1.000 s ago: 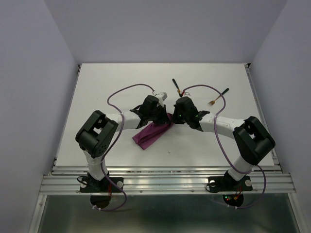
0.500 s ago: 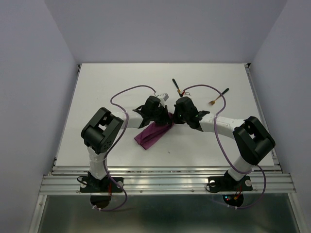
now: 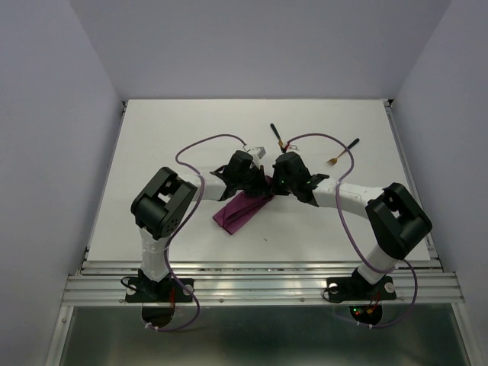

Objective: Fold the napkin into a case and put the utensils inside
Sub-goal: Stuff the top corner of the smaller-rectangle-folded napkin into the folded napkin.

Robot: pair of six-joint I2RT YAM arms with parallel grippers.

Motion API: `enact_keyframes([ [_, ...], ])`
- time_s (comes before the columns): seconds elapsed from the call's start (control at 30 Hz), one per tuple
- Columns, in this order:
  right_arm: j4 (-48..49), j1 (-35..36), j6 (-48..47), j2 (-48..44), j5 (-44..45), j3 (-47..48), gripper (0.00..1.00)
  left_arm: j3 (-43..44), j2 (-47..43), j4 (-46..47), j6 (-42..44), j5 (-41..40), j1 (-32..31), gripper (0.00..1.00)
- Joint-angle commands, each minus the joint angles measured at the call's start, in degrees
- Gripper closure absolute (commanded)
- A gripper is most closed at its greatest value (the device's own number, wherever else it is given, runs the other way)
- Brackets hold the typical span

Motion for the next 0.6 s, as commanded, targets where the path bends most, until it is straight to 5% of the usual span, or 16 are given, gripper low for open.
enact_keyframes([
  [0.0, 2.18, 0.52, 0.55, -1.95, 1.13, -0.23, 0.99, -1.39, -4.36, 1.09, 1.21, 1.55, -0.5, 1.0],
  [0.47, -0.98, 0.52, -0.86, -2.65, 7.46, 0.73, 0.99, -2.19, -12.55, -4.8, 3.85, 1.12, -0.06, 1.0],
  [0.57, -2.39, -0.01, -1.21, -2.3, 8.51, 1.26, 0.92, -1.22, -11.06, -4.8, 3.41, 0.67, 0.2, 1.0],
])
